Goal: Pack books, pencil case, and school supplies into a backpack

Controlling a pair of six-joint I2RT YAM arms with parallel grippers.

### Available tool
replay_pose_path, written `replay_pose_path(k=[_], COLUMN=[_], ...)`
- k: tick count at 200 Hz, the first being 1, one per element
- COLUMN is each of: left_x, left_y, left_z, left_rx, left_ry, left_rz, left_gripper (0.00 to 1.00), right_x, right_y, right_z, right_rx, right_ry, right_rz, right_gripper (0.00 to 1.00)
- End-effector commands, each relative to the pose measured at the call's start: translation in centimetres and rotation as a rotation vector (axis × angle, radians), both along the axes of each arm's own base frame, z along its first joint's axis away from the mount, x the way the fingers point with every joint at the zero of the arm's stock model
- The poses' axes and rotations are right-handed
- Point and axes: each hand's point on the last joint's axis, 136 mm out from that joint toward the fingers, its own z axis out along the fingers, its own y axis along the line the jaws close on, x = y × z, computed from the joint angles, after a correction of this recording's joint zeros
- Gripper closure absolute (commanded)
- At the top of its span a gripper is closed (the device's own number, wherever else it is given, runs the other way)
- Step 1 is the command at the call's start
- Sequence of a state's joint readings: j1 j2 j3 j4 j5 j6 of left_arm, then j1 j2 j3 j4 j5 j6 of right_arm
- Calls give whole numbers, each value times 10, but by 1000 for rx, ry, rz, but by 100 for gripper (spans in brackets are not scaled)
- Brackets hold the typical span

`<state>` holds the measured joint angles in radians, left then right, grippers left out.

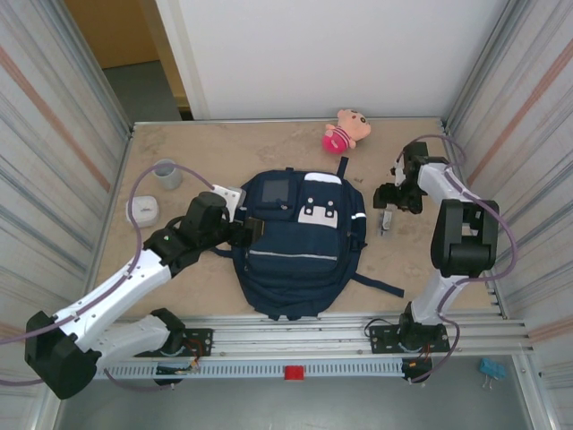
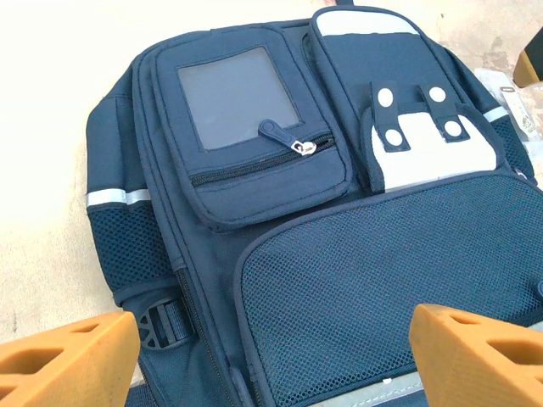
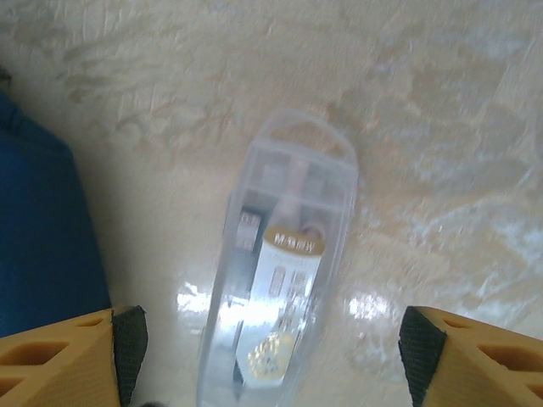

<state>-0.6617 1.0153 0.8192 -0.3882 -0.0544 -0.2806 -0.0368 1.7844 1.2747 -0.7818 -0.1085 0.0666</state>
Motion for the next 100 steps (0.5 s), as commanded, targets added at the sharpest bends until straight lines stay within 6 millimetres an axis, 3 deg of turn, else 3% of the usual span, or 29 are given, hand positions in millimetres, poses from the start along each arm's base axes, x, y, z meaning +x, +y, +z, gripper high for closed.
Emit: replay_pose_path(k=[1,51,100], left_x=[3,2,-1], left_y=[-2,-2,-2], left_z=[23,18,15], left_rx=[-27,-34,-8], left_ry=[-58,-50,-67], left_rz=[1,2,-34], left_gripper=[17,17,17], right_x=[-29,-27,-15], right_y=[6,12,1], right_z=[-16,-36,-51], right_rx=[36,38,-24], right_ry=[114,164,149], right_rz=[-68,-51,-57], right_gripper=[21,24,34])
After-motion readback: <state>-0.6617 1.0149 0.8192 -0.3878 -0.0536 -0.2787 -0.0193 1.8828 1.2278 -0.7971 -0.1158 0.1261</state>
